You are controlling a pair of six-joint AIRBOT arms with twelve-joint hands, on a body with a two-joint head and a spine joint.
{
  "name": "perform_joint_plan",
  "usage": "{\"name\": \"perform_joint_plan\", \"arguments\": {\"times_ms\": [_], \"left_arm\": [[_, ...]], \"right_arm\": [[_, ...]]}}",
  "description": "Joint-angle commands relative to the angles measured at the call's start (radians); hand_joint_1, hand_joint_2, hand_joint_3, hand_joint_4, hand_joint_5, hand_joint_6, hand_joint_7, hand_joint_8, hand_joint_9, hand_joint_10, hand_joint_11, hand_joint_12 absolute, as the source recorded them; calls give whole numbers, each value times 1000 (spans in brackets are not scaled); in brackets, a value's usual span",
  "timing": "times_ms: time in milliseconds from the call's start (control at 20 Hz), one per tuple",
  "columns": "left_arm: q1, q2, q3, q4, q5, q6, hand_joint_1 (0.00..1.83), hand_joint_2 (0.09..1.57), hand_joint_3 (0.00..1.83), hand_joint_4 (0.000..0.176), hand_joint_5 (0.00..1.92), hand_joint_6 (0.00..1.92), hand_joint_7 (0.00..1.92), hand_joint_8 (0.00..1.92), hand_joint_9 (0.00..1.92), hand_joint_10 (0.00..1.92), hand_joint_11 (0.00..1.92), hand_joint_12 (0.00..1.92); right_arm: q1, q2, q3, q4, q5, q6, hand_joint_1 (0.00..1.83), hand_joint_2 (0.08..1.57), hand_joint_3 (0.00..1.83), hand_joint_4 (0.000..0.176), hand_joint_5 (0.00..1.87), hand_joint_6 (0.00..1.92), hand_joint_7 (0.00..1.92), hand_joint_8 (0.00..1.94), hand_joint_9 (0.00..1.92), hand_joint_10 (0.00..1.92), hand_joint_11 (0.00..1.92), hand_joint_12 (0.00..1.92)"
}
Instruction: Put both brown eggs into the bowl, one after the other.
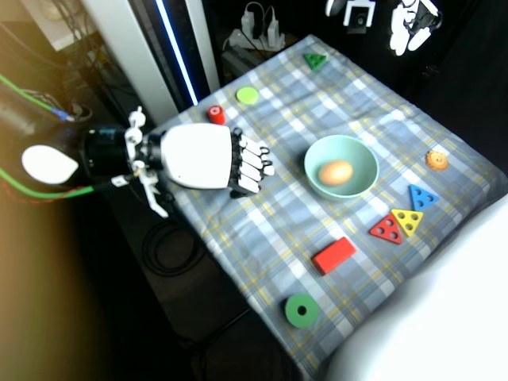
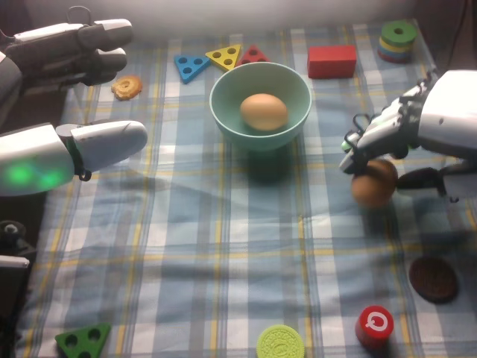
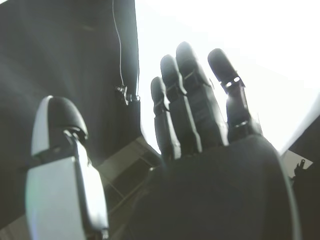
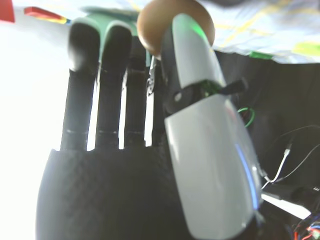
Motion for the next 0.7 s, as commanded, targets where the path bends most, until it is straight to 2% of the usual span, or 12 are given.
{"name": "perform_joint_plan", "arguments": {"times_ms": [0, 100, 150, 300, 350, 400, 450, 500, 550, 600, 650], "left_arm": [[-4, -6, 6, 15, -126, -14, 792, 946, 0, 75, 525, 1, 638, 0, 642, 6, 0, 1158], [-2, -8, 7, 14, -126, -16, 772, 949, 0, 80, 519, 0, 640, 0, 648, 8, 0, 1159], [-1, -9, 7, 13, -126, -17, 789, 944, 0, 68, 544, 6, 644, 2, 647, 7, 0, 1189], [1, -11, 10, 11, -125, -24, 796, 948, 0, 63, 543, 3, 634, 2, 638, 3, 0, 1238], [2, -12, 11, 9, -125, -27, 779, 949, 0, 61, 549, 4, 638, 3, 647, 6, 0, 1244], [3, -12, 13, 8, -125, -31, 772, 944, 0, 71, 548, 1, 635, 1, 649, 7, 0, 1230], [4, -12, 16, 8, -124, -36, 772, 944, 0, 71, 548, 1, 635, 1, 649, 7, 0, 1230], [5, -14, 19, 8, -121, -42, 784, 946, 0, 78, 541, 1, 625, 0, 634, 1, 0, 1197], [4, -17, 23, 9, -116, -46, 784, 946, 0, 78, 541, 1, 625, 0, 634, 1, 0, 1197], [2, -22, 28, 9, -111, -50, 785, 947, 0, 74, 548, 4, 628, 2, 633, 1, 0, 1192], [0, -25, 32, 11, -108, -54, 782, 949, 1, 75, 544, 1, 627, 1, 627, 1, 0, 1176]], "right_arm": [[14, 11, 1, 72, 156, -17, 1240, 1162, 0, 0, 949, 841, 851, 1424, 840, 1354, 822, 1564], [17, 14, 0, 117, 188, -48, 1244, 1159, 0, 0, 969, 813, 850, 1427, 830, 1357, 797, 1556], [21, 14, 0, 134, 201, -58, 1229, 1155, 1, 0, 991, 827, 845, 1385, 817, 1189, 766, 1366], [50, 3, 3, 156, 212, -89, 1215, 1151, 0, 0, 989, 887, 852, 1319, 830, 1120, 741, 1357], [65, -6, 7, 168, 216, -106, 1232, 1134, 0, 0, 1016, 806, 905, 1282, 864, 1125, 774, 1381], [89, -21, 18, 174, 217, -119, 1233, 1128, 5, 0, 1006, 816, 921, 1260, 827, 1171, 733, 1472], [111, -40, 34, 174, 216, -119, 1233, 1128, 5, 0, 1006, 816, 921, 1260, 827, 1171, 733, 1472], [132, -62, 51, 174, 214, -120, 1210, 1151, 1, 0, 966, 937, 873, 1299, 712, 1235, 541, 1589], [153, -83, 68, 174, 207, -122, 1210, 1151, 1, 0, 966, 937, 873, 1299, 712, 1235, 541, 1589], [175, -109, 87, 174, 190, -126, 1240, 1126, 0, 0, 1063, 742, 893, 1291, 724, 1156, 540, 1509], [190, -129, 101, 174, 173, -130, 1341, 1133, 0, 0, 1016, 825, 903, 1244, 772, 1264, 541, 1450]]}}
